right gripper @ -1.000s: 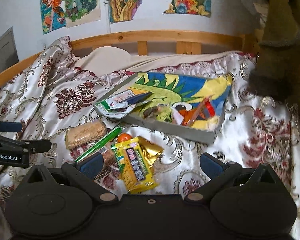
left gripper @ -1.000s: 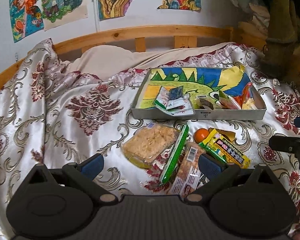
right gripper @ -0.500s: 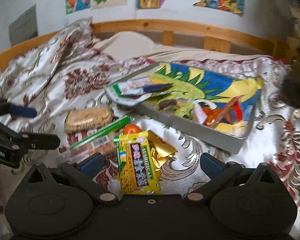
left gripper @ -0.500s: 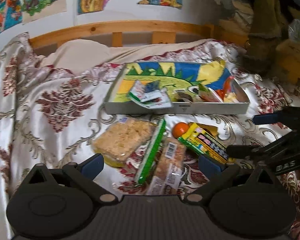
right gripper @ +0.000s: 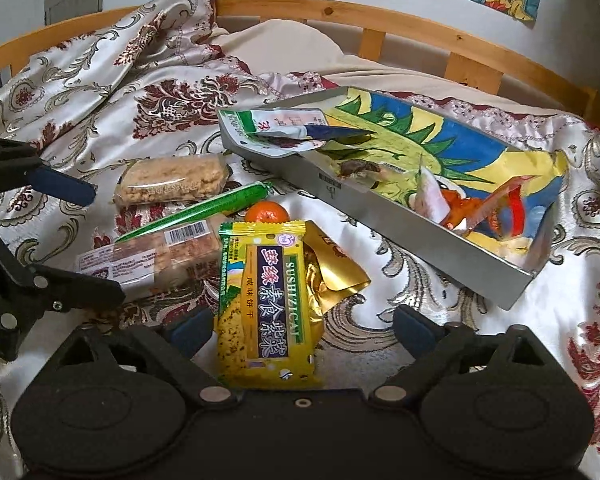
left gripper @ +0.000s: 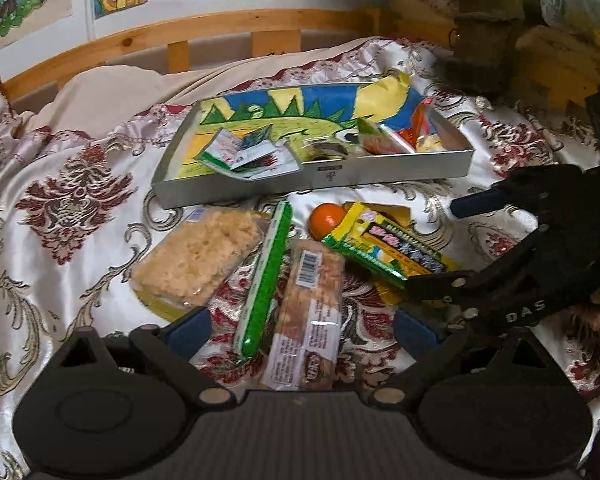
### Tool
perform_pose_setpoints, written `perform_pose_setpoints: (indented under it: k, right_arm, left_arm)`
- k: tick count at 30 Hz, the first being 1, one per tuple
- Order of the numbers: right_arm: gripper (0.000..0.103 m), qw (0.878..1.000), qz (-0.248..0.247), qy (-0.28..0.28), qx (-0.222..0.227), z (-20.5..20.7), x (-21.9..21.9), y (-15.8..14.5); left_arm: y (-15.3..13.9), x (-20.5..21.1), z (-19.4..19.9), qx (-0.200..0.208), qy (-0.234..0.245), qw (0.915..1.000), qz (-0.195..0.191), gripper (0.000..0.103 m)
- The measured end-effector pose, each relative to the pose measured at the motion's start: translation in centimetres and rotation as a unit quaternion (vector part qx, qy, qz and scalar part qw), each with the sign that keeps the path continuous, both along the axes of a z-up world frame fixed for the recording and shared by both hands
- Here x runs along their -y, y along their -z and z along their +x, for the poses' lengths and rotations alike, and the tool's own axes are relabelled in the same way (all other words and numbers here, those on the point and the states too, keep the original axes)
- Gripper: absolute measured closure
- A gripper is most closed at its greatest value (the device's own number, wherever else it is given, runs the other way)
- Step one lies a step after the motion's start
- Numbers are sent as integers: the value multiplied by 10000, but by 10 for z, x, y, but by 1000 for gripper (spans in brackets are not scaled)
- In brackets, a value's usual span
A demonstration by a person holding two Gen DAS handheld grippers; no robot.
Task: Organize snacks
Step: 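Close the right tool on the yellow biscuit pack while the left grips the brown-wrapped bar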
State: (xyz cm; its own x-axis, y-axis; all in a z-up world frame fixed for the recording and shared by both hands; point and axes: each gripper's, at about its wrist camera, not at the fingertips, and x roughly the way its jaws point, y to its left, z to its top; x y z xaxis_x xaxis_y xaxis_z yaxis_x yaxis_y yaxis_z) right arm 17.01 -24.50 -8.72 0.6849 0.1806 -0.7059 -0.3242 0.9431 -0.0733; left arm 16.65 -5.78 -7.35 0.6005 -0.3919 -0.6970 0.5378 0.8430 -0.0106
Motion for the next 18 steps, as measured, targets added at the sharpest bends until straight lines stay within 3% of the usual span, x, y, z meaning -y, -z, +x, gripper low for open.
perform_pose_setpoints:
  k: [5,13,18]
  right_arm:
    - [16,9998,121,-107,-101,2,-3,2]
    - [26,9996,57,-82,-259,6,-6,11]
    - [29,9994,136,-92,-300,6,-7,13]
  left_arm:
    - [-1,4,-2,-12,252,9996,-138,13]
    - [14,9,5,-289,435,9986,8,32]
    - [15,8,10,-406,380,9984,-132,32]
